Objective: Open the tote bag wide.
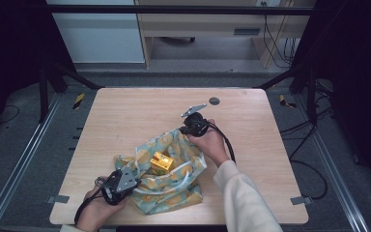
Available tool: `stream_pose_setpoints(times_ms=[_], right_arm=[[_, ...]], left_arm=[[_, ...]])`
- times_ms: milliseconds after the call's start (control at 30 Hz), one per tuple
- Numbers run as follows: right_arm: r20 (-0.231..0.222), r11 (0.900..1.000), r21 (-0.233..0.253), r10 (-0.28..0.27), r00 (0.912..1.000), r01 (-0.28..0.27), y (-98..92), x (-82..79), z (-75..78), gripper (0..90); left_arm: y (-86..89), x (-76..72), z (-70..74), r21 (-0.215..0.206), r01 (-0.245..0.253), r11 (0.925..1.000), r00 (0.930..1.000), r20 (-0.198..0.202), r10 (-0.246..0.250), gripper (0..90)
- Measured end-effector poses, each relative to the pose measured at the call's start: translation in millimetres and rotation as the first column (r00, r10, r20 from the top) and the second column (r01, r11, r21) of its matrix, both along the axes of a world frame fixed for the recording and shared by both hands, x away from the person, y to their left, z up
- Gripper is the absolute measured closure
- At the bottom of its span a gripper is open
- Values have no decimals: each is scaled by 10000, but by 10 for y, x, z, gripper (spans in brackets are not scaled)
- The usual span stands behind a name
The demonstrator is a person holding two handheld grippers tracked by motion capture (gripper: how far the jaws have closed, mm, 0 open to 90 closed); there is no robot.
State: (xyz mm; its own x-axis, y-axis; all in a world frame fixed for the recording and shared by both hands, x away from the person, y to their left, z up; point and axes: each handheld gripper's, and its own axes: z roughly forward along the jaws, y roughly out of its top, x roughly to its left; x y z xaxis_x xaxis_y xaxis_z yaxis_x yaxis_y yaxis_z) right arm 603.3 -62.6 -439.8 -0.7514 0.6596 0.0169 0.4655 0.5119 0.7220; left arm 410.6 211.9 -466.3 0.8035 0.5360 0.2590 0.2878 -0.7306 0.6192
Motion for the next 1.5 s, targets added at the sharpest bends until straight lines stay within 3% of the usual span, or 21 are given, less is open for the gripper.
stream_pose_setpoints(times_ms=[367, 533, 667, 1167, 1500], right_arm=[[-214, 9980, -492, -398, 9990, 387, -121, 50, -139, 900], [-342, 9967, -638, -531, 9980, 508, -145, 51, -236, 900], [-392, 9955, -747, -610, 9974, 579, -167, 57, -294, 900], [-102, 9874, -1263, -974, 9952, 953, -204, 77, -315, 900], [49, 9862, -1261, -1079, 9941, 1077, -220, 79, -310, 900]], left_arm=[[2, 16, -41, 319, -85, 9995, 9998, -176, 90, 900], [-18, 14, -70, 185, 35, 9998, 9992, -409, -27, 900], [-16, 14, -70, 349, 25, 9994, 9992, -391, -11, 900], [-32, 11, -87, 513, 95, 9986, 9988, -484, -71, 900], [-35, 5, -86, 492, 116, 9987, 9988, -479, -93, 900]])
